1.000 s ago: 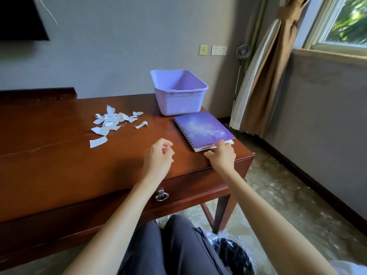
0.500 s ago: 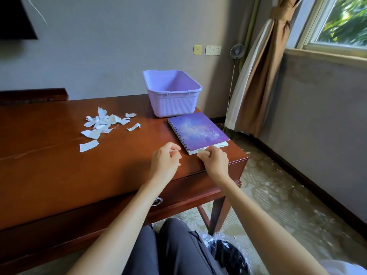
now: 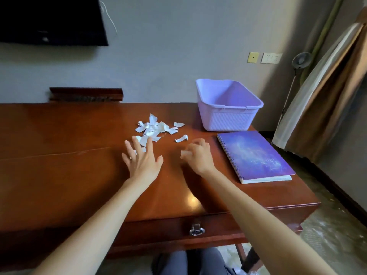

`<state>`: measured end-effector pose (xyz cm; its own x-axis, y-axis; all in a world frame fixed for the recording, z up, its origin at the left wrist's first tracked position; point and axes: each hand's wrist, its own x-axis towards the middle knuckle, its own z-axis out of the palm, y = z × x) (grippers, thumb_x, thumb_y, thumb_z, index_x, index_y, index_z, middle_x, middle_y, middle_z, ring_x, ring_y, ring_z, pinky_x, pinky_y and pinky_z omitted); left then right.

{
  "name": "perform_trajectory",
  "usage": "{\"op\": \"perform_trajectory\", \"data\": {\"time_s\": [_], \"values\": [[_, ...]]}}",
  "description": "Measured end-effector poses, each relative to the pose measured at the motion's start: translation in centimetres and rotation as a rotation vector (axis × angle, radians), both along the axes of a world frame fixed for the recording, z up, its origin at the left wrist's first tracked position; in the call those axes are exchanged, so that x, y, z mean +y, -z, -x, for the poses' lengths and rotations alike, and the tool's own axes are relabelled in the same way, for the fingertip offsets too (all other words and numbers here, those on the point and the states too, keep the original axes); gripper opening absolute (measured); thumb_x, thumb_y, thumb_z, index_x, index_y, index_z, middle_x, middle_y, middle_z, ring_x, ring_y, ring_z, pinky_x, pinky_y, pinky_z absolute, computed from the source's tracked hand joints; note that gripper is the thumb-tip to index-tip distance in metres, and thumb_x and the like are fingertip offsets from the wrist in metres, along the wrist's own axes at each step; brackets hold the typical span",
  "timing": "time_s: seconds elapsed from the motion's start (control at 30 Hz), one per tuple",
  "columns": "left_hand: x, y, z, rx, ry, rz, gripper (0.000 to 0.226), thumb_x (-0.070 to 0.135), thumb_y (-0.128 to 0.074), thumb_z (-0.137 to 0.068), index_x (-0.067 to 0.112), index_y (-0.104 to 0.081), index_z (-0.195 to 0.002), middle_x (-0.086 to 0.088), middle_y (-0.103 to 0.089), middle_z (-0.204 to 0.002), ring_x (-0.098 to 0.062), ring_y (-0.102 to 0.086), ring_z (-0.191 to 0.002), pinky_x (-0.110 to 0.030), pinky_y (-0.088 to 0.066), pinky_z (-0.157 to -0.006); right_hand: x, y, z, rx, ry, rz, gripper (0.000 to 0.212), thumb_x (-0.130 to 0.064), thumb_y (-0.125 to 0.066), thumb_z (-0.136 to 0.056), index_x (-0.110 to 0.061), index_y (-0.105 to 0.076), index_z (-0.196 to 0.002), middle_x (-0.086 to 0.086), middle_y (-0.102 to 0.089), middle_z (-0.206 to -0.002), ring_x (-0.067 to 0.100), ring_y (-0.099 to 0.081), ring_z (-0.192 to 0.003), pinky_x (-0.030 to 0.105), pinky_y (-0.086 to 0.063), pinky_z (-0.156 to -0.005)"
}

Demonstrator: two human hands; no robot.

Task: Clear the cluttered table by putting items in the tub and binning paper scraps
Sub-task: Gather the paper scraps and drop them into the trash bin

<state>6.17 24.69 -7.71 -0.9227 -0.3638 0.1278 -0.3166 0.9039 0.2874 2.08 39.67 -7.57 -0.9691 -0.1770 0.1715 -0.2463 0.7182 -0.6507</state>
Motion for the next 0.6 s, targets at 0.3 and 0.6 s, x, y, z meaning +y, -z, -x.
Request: {"op": "perform_trajectory", "data": {"time_s": [0.3, 0.6], "values": [[-4.8, 1.8, 6.9, 0.012, 0.016, 0.041, 0.074, 0.054, -0.031, -0.095, 0.023, 0.005, -0.151, -0.016, 0.004, -0.159, -0.036, 0.008, -0.146, -0.049, -0.004, -0.118, -4.1, 2.3, 8.5, 0.031, 0.038, -0.246, 0.108, -0.065, -0.054, -0.079, -0.008, 0.003, -0.150, 0.016, 0.007, -0.158, 0.029, 0.007, -0.148, 0.037, -0.009, -0.122], [-6.3, 2.0, 12.5, 0.132, 0.108, 0.117, 0.061, 0.050, -0.041, -0.093, 0.021, -0.029, -0.146, -0.008, -0.041, -0.143, -0.023, -0.043, -0.127, -0.032, -0.038, -0.103, -7.5, 2.0, 15.2, 0.047, -0.150, -0.369, 0.059, -0.048, -0.042, -0.092, -0.022, -0.030, -0.143, 0.013, -0.035, -0.147, 0.031, -0.028, -0.139, 0.039, -0.023, -0.115]]}}
